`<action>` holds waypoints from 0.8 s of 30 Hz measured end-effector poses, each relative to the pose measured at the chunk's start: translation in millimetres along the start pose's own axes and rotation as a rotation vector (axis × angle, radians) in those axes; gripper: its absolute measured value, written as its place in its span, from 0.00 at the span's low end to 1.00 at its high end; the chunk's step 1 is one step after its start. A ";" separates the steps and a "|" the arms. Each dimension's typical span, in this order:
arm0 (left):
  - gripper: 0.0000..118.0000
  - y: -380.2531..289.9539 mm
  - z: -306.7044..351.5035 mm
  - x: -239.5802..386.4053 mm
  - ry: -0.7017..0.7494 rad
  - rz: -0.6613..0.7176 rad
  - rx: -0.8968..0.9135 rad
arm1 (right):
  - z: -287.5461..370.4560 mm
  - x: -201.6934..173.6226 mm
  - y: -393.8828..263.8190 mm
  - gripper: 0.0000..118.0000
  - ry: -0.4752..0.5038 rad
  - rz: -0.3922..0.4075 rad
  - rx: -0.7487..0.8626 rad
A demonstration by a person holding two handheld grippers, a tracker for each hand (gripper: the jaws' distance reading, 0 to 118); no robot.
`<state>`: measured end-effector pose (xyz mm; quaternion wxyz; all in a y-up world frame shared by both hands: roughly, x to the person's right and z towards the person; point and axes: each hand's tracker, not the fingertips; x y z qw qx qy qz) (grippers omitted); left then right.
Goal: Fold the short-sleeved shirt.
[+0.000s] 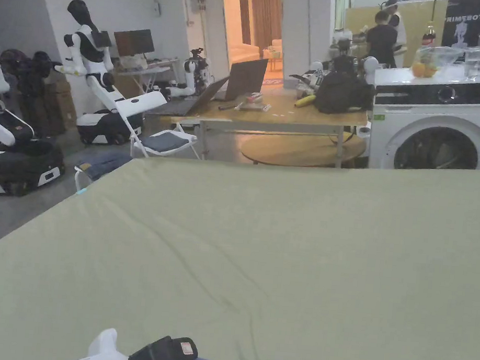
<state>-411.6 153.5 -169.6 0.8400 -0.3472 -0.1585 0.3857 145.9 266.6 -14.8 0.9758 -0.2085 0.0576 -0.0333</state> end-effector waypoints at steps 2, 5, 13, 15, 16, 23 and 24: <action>0.88 -12.7 -13.8 3.1 0.018 0.059 -0.049 | 0.6 4.0 -1.9 0.00 0.000 -0.023 -0.010; 0.85 -18.4 -25.4 10.6 -0.024 0.056 0.003 | 1.8 10.1 -5.4 0.00 -0.009 -0.050 -0.016; 0.07 -13.4 -15.7 17.3 -0.112 0.292 0.030 | 2.1 19.4 -11.2 0.00 0.000 -0.104 -0.037; 0.07 3.6 5.1 23.6 -0.132 0.337 0.059 | 2.1 21.8 -11.6 0.00 0.004 -0.103 -0.043; 0.07 11.9 19.1 33.2 -0.076 0.276 0.121 | 2.7 23.0 -12.1 0.00 0.007 -0.103 -0.044; 0.07 29.7 31.1 127.9 0.099 -0.205 0.162 | 9.3 26.0 -12.1 0.00 0.018 -0.131 -0.046; 0.07 16.8 18.5 146.7 0.101 -0.279 0.155 | 11.7 26.0 -11.9 0.00 0.017 -0.136 -0.041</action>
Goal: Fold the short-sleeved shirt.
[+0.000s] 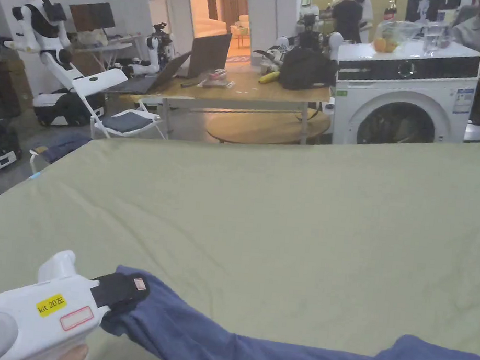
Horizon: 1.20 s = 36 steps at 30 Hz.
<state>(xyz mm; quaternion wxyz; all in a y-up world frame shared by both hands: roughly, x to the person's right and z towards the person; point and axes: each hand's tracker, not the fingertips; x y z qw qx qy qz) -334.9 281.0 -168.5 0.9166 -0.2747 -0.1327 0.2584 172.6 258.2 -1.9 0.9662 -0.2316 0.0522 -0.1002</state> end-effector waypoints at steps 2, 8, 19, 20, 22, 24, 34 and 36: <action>0.07 -26.1 -23.7 39.6 0.005 -0.184 -0.037 | 5.6 -2.6 1.2 0.00 0.006 -0.015 0.008; 0.07 -121.0 -118.2 107.7 -0.153 -0.269 -0.334 | 22.3 -6.5 -3.1 0.00 -0.004 -0.020 0.016; 0.33 -99.4 -105.9 110.8 -0.323 -0.144 -0.244 | 37.7 20.0 -17.3 0.00 -0.049 -0.062 -0.010; 0.08 -107.1 -112.0 110.0 -0.286 -0.134 -0.262 | 37.1 21.9 -19.5 0.00 -0.044 -0.083 -0.013; 0.00 -127.6 -134.5 106.9 -0.303 -0.144 -0.382 | 35.8 22.0 -22.1 0.00 -0.046 -0.100 -0.021; 0.00 -160.1 -160.9 108.5 -0.308 -0.126 -0.543 | 35.6 20.8 -23.4 0.00 -0.046 -0.104 -0.036; 0.52 -109.5 -102.9 70.3 -0.369 -0.118 -0.317 | 25.4 12.5 -10.8 0.00 -0.026 -0.065 -0.050; 0.67 -88.4 -84.1 40.4 -0.267 -0.062 -0.276 | 20.3 10.2 -6.7 0.00 0.004 -0.066 -0.049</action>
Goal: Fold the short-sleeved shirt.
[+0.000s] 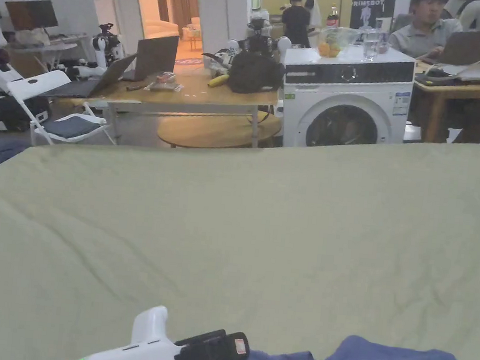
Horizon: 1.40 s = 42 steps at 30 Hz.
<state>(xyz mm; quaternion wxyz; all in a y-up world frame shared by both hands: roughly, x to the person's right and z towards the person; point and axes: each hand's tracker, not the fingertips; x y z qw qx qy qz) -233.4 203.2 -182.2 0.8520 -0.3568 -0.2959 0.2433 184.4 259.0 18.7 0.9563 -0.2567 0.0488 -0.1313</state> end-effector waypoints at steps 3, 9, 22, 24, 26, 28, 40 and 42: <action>0.76 2.5 25.1 -51.7 0.057 0.217 0.081 | -5.5 -7.2 1.3 0.00 0.016 0.005 -0.004; 0.75 -25.5 -16.2 -79.0 -0.081 0.425 -0.003 | -10.2 -15.4 -5.2 0.00 0.037 -0.004 -0.036; 0.15 35.7 83.3 -6.9 0.146 0.075 0.203 | -0.1 6.3 6.9 0.00 0.011 0.009 -0.005; 0.15 48.3 88.6 26.5 0.221 -0.094 0.199 | -3.2 9.5 9.4 0.00 0.010 -0.003 0.001; 0.15 47.6 72.1 59.0 0.251 -0.217 0.171 | -5.5 10.4 10.0 0.00 0.021 -0.032 0.004; 0.15 37.7 40.6 88.0 0.206 -0.302 0.127 | -3.0 9.2 9.0 0.00 0.034 -0.039 0.013; 0.44 -12.1 -92.3 131.9 -0.235 -0.167 -0.096 | 36.1 14.5 -11.7 0.00 -0.060 0.024 -0.017; 0.44 -0.2 -75.2 125.8 -0.220 -0.147 -0.015 | 35.5 25.2 -17.3 0.00 -0.063 -0.003 -0.031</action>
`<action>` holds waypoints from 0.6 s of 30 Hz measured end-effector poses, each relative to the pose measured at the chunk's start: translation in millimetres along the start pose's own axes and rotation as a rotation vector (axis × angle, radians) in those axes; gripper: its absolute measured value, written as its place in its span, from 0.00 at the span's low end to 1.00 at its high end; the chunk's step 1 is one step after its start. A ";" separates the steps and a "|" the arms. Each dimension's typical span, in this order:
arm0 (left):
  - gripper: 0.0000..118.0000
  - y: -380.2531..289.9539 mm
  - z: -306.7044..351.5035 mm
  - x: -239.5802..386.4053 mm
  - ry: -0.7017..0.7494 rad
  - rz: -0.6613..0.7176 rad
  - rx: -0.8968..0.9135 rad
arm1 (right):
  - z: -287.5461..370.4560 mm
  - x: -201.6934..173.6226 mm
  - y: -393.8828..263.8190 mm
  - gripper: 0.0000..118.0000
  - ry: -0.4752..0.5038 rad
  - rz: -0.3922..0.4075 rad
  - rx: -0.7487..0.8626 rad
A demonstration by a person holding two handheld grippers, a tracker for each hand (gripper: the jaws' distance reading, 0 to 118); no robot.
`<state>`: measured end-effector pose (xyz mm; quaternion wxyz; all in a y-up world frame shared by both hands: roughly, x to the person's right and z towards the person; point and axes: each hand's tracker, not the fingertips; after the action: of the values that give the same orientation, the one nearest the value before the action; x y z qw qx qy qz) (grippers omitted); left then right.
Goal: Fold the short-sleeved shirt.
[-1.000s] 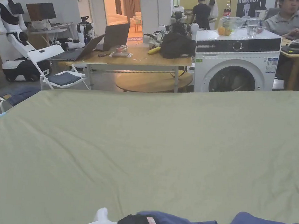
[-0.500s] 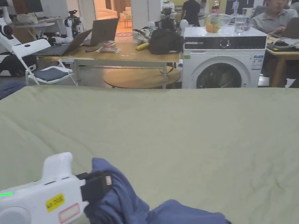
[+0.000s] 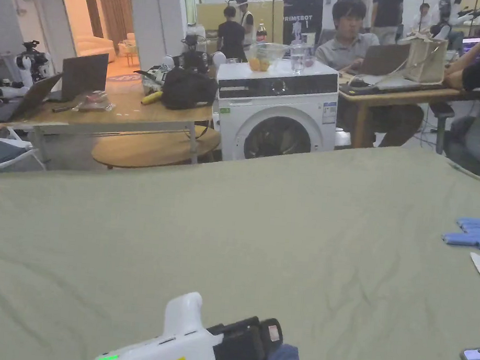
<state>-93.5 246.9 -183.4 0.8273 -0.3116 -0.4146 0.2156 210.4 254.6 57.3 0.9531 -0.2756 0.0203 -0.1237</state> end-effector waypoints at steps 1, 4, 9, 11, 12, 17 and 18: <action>0.44 -1.2 5.1 -2.6 0.007 0.009 0.019 | -0.3 3.9 -2.3 0.00 -0.003 -0.015 -0.007; 0.00 -17.5 -13.6 -12.6 0.107 0.003 -0.063 | -2.4 10.2 -6.6 0.00 -0.008 -0.052 -0.009; 0.00 -77.6 -89.5 -24.2 0.189 -0.107 -0.417 | -9.1 1.1 -7.3 0.00 0.022 -0.078 -0.024; 0.00 -65.4 -76.5 -16.2 0.160 -0.086 -0.304 | -14.4 -5.8 -8.3 0.00 0.021 -0.053 -0.041; 0.00 -59.0 -71.7 -12.9 0.158 -0.061 -0.322 | -19.7 -9.1 -7.9 0.00 0.024 -0.051 -0.047; 0.20 -14.7 -8.5 -6.5 0.049 -0.050 -0.105 | -89.8 -31.3 18.4 0.00 0.160 -0.049 -0.116; 0.27 -5.2 7.6 -8.3 0.067 -0.056 -0.085 | -112.7 -35.9 24.1 0.00 0.211 -0.068 -0.160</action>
<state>-103.8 240.6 -180.9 0.8325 -0.3420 -0.4038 0.1641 169.0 224.6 -52.0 0.9159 -0.3365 0.1207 -0.1824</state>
